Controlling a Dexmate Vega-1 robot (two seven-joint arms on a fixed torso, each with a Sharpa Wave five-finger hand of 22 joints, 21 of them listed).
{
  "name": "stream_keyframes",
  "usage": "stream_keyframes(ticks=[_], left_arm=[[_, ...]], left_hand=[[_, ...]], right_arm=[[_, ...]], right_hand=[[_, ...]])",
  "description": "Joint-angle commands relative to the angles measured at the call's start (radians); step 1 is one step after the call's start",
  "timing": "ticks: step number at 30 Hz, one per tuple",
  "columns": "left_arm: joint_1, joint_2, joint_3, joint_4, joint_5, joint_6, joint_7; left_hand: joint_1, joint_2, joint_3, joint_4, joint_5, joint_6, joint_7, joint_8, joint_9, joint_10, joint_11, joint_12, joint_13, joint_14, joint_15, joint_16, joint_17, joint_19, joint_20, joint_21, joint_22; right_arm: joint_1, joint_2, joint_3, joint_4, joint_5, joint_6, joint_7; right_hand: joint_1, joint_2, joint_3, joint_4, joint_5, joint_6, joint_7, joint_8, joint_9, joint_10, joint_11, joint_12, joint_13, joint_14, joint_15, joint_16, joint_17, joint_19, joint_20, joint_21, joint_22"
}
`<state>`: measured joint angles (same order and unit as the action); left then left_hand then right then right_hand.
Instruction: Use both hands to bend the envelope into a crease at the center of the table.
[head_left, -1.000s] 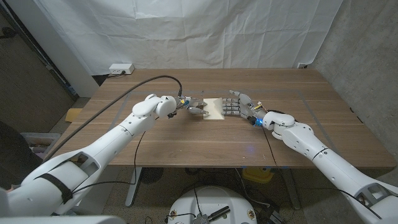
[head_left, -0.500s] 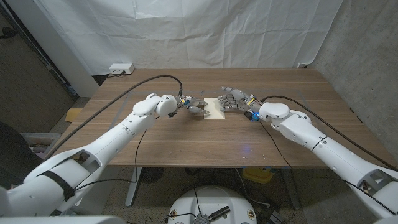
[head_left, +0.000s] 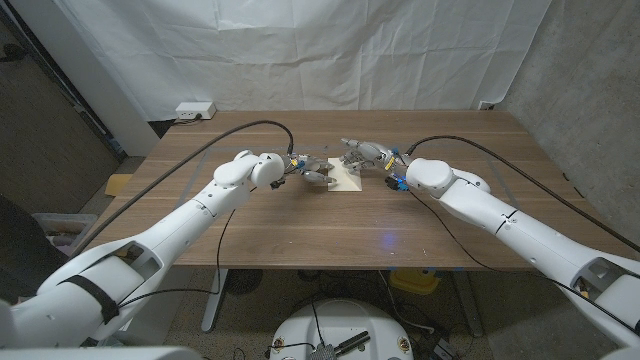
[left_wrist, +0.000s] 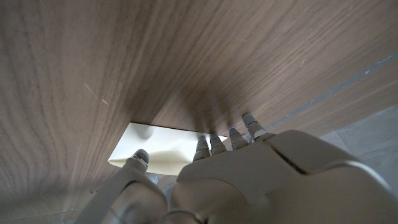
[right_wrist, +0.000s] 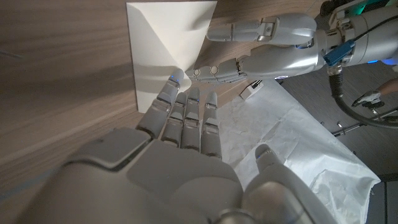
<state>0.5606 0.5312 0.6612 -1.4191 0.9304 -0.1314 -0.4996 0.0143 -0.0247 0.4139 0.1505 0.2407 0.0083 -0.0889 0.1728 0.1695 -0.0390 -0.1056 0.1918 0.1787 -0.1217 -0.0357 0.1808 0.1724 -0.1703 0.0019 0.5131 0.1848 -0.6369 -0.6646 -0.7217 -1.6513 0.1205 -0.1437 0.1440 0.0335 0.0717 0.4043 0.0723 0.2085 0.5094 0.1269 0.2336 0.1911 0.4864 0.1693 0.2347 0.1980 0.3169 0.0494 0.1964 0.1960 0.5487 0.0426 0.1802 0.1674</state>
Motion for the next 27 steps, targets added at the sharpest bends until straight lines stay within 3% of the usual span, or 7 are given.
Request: stream_keyframes(ticks=[1,3,7,11,15,19,27], left_arm=[[0.006,0.004,-0.002,-0.012,0.000,0.000,-0.004],[0.007,0.004,-0.003,-0.012,-0.002,-0.001,-0.004],[0.007,0.005,-0.004,-0.013,-0.002,-0.002,-0.001],[0.007,0.005,-0.005,-0.013,-0.001,-0.002,-0.001],[0.007,0.006,-0.006,-0.013,-0.001,-0.002,-0.001],[0.009,0.008,-0.007,-0.015,-0.001,0.001,-0.002],[0.005,0.005,-0.005,-0.010,0.001,-0.002,-0.001]], left_hand=[[0.000,-0.001,-0.004,0.000,0.004,0.001,-0.011,0.007,0.005,0.004,-0.011,0.007,0.005,0.006,-0.018,0.004,0.002,-0.080,-0.006,0.000,0.004],[0.000,-0.001,-0.005,0.000,0.004,0.000,-0.011,0.007,0.005,0.004,-0.011,0.007,0.005,0.007,-0.018,0.005,0.002,-0.080,-0.007,0.000,0.004],[0.000,-0.001,-0.006,0.000,0.004,0.000,-0.011,0.007,0.005,0.005,-0.011,0.007,0.005,0.008,-0.020,0.004,0.002,-0.080,-0.007,-0.001,0.004],[0.000,-0.001,-0.007,-0.001,0.005,-0.002,-0.014,0.006,0.005,0.006,-0.011,0.008,0.005,0.009,-0.021,0.005,0.002,-0.080,-0.007,-0.001,0.004],[0.001,0.000,-0.008,-0.001,0.005,-0.003,-0.013,0.007,0.005,0.006,-0.011,0.008,0.005,0.010,-0.021,0.005,0.002,-0.079,-0.007,-0.002,0.004],[0.001,0.000,-0.009,-0.001,0.005,-0.003,-0.013,0.007,0.005,0.006,-0.011,0.008,0.005,0.010,-0.021,0.005,0.002,-0.079,-0.007,-0.002,0.004],[0.001,0.001,-0.011,-0.001,0.006,-0.004,-0.012,0.007,0.005,0.006,-0.012,0.008,0.005,0.010,-0.022,0.004,0.002,-0.079,-0.007,-0.003,0.004]], right_arm=[[0.036,0.014,-0.076,0.050,-0.181,0.103,-0.045],[0.040,0.020,-0.084,0.064,-0.202,0.120,-0.054],[0.052,0.034,-0.102,0.099,-0.247,0.159,-0.071],[0.062,0.047,-0.120,0.129,-0.292,0.182,-0.087],[0.062,0.066,-0.126,0.176,-0.309,0.210,-0.115],[0.042,0.090,-0.106,0.236,-0.262,0.253,-0.141],[-0.008,0.156,-0.046,0.377,-0.095,0.367,-0.150]], right_hand=[[-0.007,0.008,0.003,0.010,0.012,0.022,-0.011,0.007,0.001,0.022,-0.007,0.003,0.001,0.014,-0.021,0.006,-0.001,-0.028,-0.013,-0.005,0.001],[-0.005,0.009,0.003,0.011,0.014,0.027,-0.014,0.006,0.000,0.025,-0.011,0.003,0.000,0.013,-0.025,0.004,-0.003,-0.036,-0.022,-0.006,0.001],[0.003,0.012,0.006,0.014,0.022,0.059,-0.022,0.009,-0.002,0.052,-0.019,0.008,-0.001,0.030,-0.063,0.002,-0.010,-0.043,-0.048,-0.001,0.000],[0.011,0.013,0.009,0.015,0.030,0.106,-0.022,0.016,-0.004,0.085,-0.018,0.014,-0.002,0.058,-0.084,0.004,-0.015,-0.024,-0.072,0.008,-0.001],[0.018,0.014,0.012,0.014,0.036,0.132,-0.016,0.018,-0.005,0.113,-0.012,0.020,-0.003,0.083,-0.087,0.006,-0.017,-0.002,-0.078,0.014,-0.002],[0.024,0.015,0.015,0.014,0.041,0.170,-0.011,0.023,-0.005,0.141,0.001,0.025,-0.003,0.108,-0.086,0.007,-0.018,0.019,-0.079,0.017,-0.003],[0.038,0.015,0.022,0.007,0.048,0.178,-0.007,0.015,-0.005,0.159,-0.006,0.026,-0.003,0.131,-0.080,0.003,-0.020,0.054,-0.075,0.023,-0.003]])
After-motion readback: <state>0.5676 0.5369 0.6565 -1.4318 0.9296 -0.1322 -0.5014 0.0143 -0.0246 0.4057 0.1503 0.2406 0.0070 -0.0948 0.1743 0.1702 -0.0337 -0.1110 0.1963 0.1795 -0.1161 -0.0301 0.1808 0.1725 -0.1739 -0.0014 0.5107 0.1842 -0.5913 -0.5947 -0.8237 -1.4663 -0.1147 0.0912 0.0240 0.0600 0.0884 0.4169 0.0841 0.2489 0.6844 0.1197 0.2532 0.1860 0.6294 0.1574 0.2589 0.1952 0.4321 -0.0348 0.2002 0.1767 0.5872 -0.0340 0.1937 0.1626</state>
